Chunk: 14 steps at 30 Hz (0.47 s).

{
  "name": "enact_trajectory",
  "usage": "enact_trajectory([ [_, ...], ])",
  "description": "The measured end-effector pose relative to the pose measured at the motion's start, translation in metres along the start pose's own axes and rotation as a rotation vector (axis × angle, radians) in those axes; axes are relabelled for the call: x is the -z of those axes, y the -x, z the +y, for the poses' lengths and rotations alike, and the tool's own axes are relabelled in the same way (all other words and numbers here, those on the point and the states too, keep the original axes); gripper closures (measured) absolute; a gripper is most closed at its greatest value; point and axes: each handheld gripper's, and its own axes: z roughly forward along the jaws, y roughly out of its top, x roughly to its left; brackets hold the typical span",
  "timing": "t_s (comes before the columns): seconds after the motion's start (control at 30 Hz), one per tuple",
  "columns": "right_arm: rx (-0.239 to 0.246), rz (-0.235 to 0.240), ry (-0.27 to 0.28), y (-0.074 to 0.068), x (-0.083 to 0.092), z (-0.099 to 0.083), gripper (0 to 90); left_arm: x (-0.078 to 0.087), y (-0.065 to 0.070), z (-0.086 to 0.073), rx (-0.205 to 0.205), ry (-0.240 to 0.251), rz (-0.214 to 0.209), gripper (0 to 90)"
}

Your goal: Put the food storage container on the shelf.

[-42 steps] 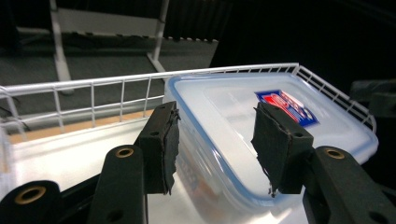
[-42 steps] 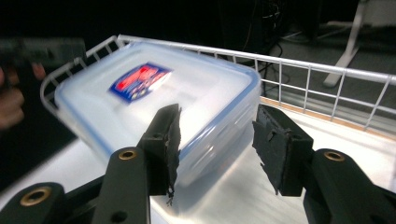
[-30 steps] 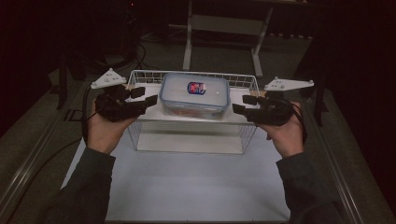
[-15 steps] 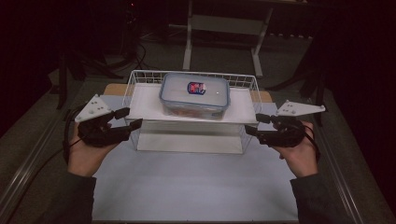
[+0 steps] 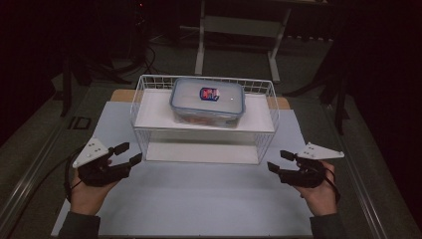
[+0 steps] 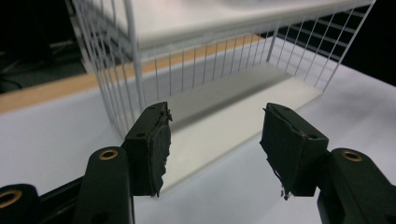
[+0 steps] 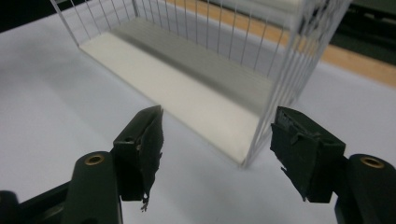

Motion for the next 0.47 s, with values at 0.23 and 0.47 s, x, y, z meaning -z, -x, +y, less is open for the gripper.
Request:
enact_trajectory([
  [0.23, -0.05, -0.013, -0.005, 0.007, -0.002, -0.038, 32.1, -0.004, -0.008, -0.026, 0.027, -0.006, 0.013, 40.3],
  [0.47, -0.091, -0.032, -0.01, 0.011, -0.003, -0.058, 31.3, -0.009, -0.016, -0.043, 0.066, -0.022, 0.036, 40.3],
])
